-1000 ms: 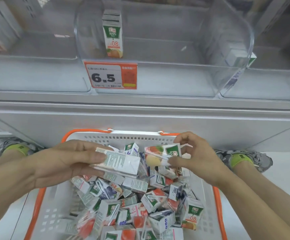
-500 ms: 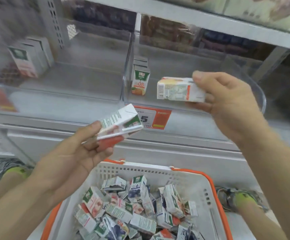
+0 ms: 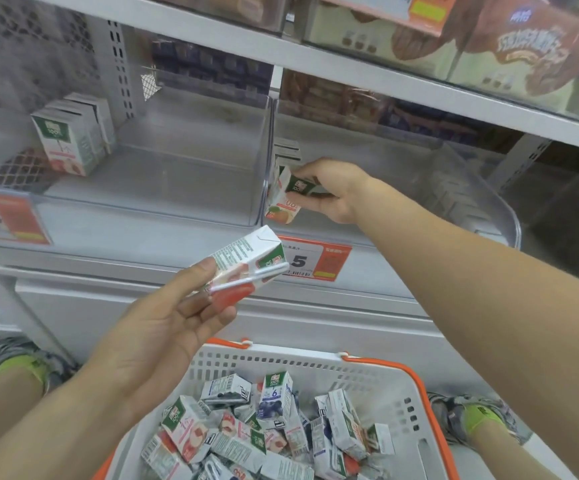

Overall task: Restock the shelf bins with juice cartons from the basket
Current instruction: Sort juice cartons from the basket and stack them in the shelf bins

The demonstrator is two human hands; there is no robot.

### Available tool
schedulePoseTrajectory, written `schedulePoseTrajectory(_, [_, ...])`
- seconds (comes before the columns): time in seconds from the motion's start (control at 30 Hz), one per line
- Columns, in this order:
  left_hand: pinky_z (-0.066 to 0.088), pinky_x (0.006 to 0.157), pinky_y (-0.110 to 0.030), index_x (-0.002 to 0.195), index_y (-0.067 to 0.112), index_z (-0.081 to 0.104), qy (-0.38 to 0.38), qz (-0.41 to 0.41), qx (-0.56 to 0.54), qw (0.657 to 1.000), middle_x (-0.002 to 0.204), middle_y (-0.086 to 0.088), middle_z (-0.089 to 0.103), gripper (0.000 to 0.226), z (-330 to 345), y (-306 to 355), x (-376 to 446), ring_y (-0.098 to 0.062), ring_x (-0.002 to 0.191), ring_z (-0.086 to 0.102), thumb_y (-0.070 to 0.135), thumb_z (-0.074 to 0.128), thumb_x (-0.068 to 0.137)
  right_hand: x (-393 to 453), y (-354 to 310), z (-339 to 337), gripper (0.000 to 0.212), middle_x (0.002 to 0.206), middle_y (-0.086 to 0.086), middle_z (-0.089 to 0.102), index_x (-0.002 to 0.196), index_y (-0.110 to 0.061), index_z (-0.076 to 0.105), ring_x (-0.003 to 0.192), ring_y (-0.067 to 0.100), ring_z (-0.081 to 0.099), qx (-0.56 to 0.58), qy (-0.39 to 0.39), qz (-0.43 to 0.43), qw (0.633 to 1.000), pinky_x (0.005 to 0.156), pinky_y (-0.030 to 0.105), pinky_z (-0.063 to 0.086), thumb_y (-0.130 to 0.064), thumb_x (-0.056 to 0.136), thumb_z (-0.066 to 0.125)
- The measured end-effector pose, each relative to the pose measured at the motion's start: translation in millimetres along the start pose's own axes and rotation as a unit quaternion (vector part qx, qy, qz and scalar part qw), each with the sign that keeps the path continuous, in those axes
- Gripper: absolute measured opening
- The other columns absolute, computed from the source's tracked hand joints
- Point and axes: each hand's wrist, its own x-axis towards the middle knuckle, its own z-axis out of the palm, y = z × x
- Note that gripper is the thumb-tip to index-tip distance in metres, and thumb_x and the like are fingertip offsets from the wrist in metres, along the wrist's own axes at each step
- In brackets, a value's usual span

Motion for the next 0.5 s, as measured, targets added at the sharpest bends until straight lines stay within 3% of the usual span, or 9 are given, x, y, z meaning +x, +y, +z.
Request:
schedulePoseTrajectory(0.07, [0.060, 0.066, -0.025, 0.092, 0.009, 0.080, -0.002, 0.005, -0.005, 1.000, 0.108, -0.017, 0.074, 0.026, 1.4, 0.4, -0.3, -0.025, 0.099, 0.073, 0.025, 0.069, 0.076, 2.2, 3.4, -3.9, 0.010, 0.108, 0.012, 0.069, 0.099, -0.008, 0.067, 0.102, 0.027, 0.069, -0.065, -0.006, -0.006, 0.998, 0.081, 0.035, 0.062, -0.005, 0.090, 0.070])
schedulePoseTrajectory(0.2, [0.059, 0.066, -0.024, 0.091, 0.011, 0.081, 0.001, 0.018, -0.006, 1.000, 0.109, -0.017, 0.074, 0.023, 6.3, 0.2, -1.7, -0.024, 0.098, 0.073, 0.025, 0.069, 0.077, 6.8, 9.1, -0.6, 0.036, 0.096, 0.008, 0.076, 0.103, -0.010, 0.069, 0.081, 0.021, 0.076, -0.224, 0.061, -0.057, 0.971, 0.073, 0.037, 0.064, -0.032, 0.079, 0.084])
schedulePoseTrajectory(0.33, [0.060, 0.072, -0.024, 0.096, 0.012, 0.080, -0.012, 0.043, 0.005, 0.999, 0.111, -0.016, 0.073, 0.025, 4.6, -1.0, -3.5, -0.026, 0.106, 0.070, 0.025, 0.068, 0.078, -7.2, 4.1, -0.5, 0.027, 0.087, 0.008, 0.076, 0.090, -0.013, 0.067, 0.074, 0.021, 0.075, -0.321, 0.074, -0.098, 0.939, 0.072, 0.035, 0.063, -0.039, 0.087, 0.075])
schedulePoseTrajectory(0.43, [0.059, 0.073, -0.024, 0.099, 0.006, 0.078, -0.006, 0.105, 0.023, 0.994, 0.110, -0.018, 0.073, 0.035, 0.4, 0.2, -4.7, -0.027, 0.105, 0.070, 0.025, 0.074, 0.070, -42.3, 0.3, -9.0, 0.023, 0.070, 0.003, 0.072, 0.080, -0.019, 0.065, 0.065, 0.017, 0.070, -0.386, 0.119, -0.223, 0.887, 0.069, 0.034, 0.060, -0.039, 0.090, 0.070])
schedulePoseTrajectory(0.5, [0.058, 0.076, -0.024, 0.102, 0.009, 0.076, -0.012, 0.172, 0.034, 0.984, 0.108, -0.018, 0.073, 0.048, -1.4, 3.2, -6.7, -0.024, 0.101, 0.071, 0.027, 0.087, 0.059, -77.2, -1.9, -12.2, 0.027, 0.065, 0.003, 0.071, 0.079, -0.014, 0.068, 0.057, 0.014, 0.067, -0.351, 0.070, -0.254, 0.899, 0.059, 0.031, 0.056, -0.038, 0.092, 0.068])
